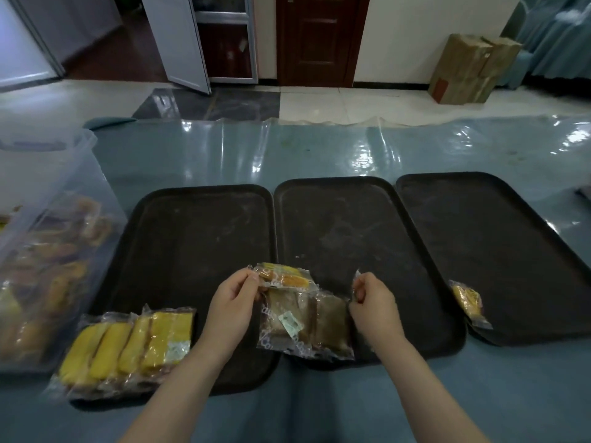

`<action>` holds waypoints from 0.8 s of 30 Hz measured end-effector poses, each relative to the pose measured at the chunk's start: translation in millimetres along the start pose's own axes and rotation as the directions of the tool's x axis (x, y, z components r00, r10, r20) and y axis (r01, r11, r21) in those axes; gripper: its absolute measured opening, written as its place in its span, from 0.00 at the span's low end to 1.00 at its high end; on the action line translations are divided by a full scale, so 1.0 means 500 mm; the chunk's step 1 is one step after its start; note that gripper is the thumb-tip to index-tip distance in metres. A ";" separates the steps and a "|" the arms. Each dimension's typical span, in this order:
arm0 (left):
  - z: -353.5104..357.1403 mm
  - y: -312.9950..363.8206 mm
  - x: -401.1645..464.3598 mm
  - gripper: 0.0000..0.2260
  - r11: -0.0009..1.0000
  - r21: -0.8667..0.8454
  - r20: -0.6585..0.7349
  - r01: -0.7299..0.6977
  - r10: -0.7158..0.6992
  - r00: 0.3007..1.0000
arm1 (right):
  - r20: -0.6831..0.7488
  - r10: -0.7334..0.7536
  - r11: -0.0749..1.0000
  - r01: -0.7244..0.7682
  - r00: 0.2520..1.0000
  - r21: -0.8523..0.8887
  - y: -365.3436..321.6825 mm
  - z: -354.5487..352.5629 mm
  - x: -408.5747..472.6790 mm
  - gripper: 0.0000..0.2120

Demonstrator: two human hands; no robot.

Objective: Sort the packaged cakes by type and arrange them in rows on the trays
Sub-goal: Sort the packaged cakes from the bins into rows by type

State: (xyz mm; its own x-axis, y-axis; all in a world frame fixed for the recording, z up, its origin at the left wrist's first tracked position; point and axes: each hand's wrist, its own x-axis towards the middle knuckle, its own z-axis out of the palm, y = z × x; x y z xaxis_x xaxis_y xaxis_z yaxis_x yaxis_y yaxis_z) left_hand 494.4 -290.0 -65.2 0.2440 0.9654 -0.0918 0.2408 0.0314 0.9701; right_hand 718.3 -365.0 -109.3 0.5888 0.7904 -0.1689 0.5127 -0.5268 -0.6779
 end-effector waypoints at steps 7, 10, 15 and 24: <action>0.084 0.021 -0.013 0.15 1.000 0.006 0.020 -0.012 0.012 1.000 | 0.243 -0.074 0.991 0.045 0.967 0.125 0.032 0.065 0.005 0.10; 0.105 0.024 -0.013 0.15 1.000 -0.026 -0.014 -0.003 0.003 1.000 | 0.263 -0.065 0.949 -0.022 0.963 0.316 0.049 0.058 -0.003 0.06; 0.130 0.027 -0.018 0.14 0.996 -0.079 0.004 0.035 -0.035 0.999 | 0.465 0.170 0.654 -0.452 0.869 0.606 0.051 0.035 -0.011 0.15; 0.169 0.010 -0.020 0.15 0.998 -0.038 0.076 0.054 -0.051 0.996 | 0.582 0.063 0.380 -0.559 0.810 0.737 0.078 -0.031 -0.004 0.12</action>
State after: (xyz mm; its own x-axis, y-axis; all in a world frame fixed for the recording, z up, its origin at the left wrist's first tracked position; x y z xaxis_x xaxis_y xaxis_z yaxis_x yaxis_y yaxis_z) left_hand 572.6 -321.1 -78.2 0.3023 0.9400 -0.1584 0.2177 0.0938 0.9715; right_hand 746.7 -392.2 -124.5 0.1459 0.7892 -0.5965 -0.5949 -0.4118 -0.6903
